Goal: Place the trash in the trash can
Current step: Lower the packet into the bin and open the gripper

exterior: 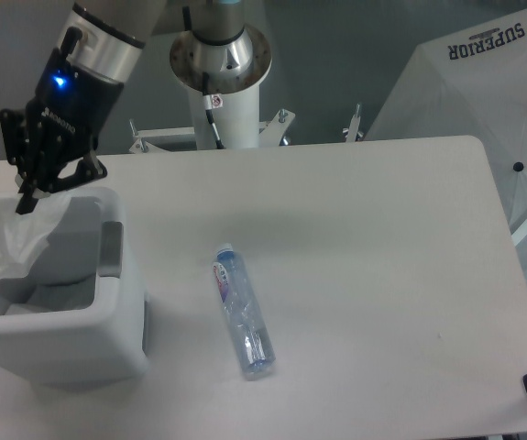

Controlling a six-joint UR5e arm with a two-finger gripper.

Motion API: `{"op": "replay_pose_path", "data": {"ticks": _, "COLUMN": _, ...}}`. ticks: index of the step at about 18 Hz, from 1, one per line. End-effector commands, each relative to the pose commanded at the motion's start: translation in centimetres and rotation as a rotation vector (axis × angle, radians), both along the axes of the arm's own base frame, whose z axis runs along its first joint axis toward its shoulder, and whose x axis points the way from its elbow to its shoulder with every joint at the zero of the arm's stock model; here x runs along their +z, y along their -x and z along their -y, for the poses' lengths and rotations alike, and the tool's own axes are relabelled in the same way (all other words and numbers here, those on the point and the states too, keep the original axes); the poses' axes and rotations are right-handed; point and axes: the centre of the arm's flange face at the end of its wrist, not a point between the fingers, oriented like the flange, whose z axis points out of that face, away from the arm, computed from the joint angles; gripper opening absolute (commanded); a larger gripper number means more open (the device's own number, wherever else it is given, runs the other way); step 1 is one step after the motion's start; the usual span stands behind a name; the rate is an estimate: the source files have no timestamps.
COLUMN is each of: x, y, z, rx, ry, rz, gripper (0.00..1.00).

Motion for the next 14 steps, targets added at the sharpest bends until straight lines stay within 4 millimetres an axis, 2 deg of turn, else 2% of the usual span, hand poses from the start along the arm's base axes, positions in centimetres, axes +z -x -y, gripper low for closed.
{"op": "replay_pose_path", "data": {"ticks": 3, "x": -1.5, "y": 0.7, "z": -0.9, "rx": 0.006, "ry": 0.027, "rz": 0.003, "gripper": 0.01}}
{"op": "replay_pose_path", "data": {"ticks": 8, "x": -3.2, "y": 1.2, "z": -1.5, "rx": 0.01, "ry": 0.053, "rz": 0.014, "gripper": 0.09}}
{"op": "replay_pose_path", "data": {"ticks": 10, "x": -3.5, "y": 1.3, "z": -1.6, "rx": 0.01, "ry": 0.058, "rz": 0.017, "gripper": 0.27}}
{"op": "replay_pose_path", "data": {"ticks": 13, "x": -2.9, "y": 1.3, "z": -1.6, "rx": -0.006, "ry": 0.044, "rz": -0.006, "gripper": 0.82}}
{"op": "replay_pose_path", "data": {"ticks": 14, "x": -2.3, "y": 1.1, "z": -1.4, "rx": -0.017, "ry": 0.032, "rz": -0.023, "gripper": 0.87}}
